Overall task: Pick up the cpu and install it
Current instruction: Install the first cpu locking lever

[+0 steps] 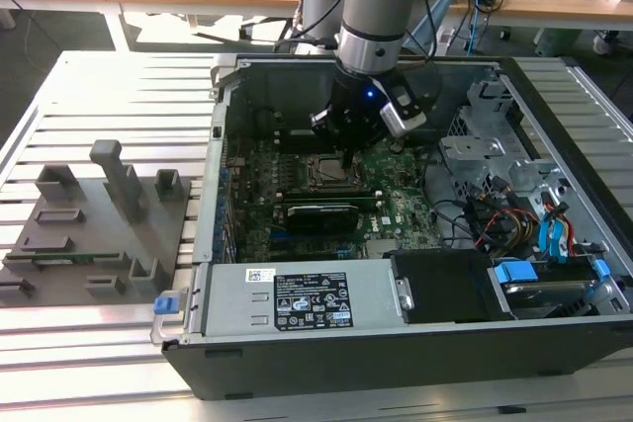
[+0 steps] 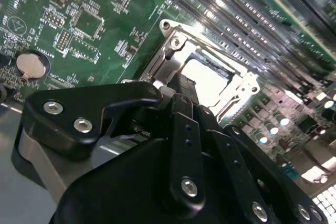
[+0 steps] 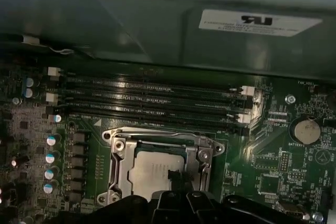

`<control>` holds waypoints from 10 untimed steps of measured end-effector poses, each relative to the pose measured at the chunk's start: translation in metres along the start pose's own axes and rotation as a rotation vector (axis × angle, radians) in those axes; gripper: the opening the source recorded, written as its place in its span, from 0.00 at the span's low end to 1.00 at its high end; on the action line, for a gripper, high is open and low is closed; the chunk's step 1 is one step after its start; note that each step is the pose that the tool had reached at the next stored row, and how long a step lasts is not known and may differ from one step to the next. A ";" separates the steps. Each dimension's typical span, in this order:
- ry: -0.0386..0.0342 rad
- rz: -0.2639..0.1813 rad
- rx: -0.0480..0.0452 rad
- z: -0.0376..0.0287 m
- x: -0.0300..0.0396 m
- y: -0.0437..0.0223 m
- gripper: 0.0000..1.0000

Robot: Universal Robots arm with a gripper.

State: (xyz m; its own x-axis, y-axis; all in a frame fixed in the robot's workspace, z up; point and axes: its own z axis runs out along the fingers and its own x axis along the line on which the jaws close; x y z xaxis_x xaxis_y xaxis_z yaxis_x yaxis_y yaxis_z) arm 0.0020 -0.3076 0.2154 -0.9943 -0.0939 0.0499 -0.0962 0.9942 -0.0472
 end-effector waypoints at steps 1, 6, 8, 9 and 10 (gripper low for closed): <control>-0.0002 0.000 -0.0001 -0.0016 0.0001 -0.0008 0.11; -0.0002 0.000 -0.0001 -0.0107 0.0012 -0.0075 0.11; -0.0003 0.000 -0.0003 -0.0129 0.0015 -0.0091 0.11; -0.0002 0.000 -0.0001 -0.0139 0.0016 -0.0101 0.11; -0.0002 0.000 -0.0002 -0.0155 0.0019 -0.0119 0.11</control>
State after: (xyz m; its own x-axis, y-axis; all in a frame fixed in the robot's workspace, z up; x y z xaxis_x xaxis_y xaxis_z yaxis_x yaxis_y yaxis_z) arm 0.0020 -0.3188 0.2315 -0.9944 -0.0938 0.0496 -0.0961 0.9943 -0.0470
